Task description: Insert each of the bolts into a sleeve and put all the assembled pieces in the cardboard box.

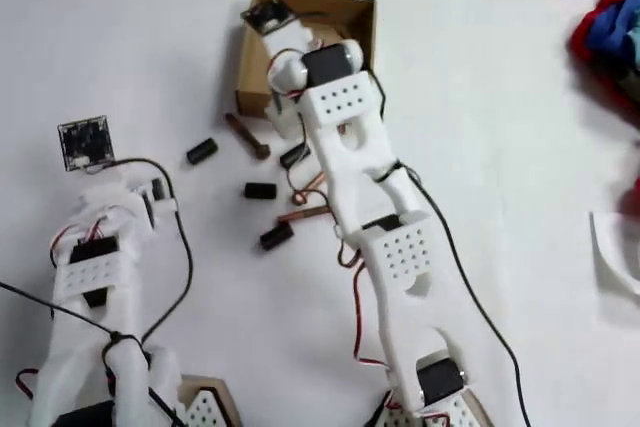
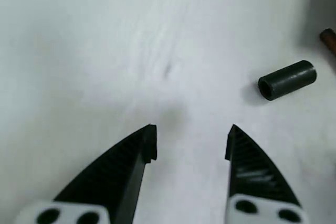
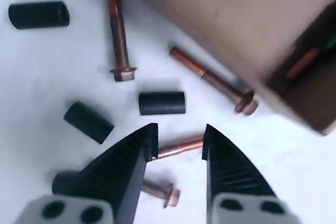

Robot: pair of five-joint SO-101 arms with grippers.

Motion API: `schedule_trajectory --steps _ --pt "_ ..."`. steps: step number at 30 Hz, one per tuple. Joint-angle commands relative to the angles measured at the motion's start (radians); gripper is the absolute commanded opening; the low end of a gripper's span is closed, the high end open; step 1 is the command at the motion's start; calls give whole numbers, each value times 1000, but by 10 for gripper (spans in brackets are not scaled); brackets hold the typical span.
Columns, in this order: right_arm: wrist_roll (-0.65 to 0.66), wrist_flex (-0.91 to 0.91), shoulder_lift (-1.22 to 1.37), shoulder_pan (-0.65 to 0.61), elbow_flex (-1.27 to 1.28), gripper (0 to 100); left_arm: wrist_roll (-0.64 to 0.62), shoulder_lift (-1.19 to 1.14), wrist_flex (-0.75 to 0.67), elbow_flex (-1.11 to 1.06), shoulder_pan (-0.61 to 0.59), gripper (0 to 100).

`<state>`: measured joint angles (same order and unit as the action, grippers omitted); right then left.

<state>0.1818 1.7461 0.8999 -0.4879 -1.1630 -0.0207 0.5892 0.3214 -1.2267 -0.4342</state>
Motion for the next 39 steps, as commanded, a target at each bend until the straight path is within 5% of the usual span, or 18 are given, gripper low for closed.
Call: schedule_trajectory --steps 1,15,25,39 --pt "-78 16 -68 -12 63 129 -8 23 -15 27 -8 234" --pt "-106 -160 74 -58 63 127 -8 23 -17 27 -6 234" --pt "-419 -168 114 -42 63 127 -8 23 -17 27 -6 234" --pt "-489 -85 116 -30 72 127 -8 23 -15 27 -6 234"
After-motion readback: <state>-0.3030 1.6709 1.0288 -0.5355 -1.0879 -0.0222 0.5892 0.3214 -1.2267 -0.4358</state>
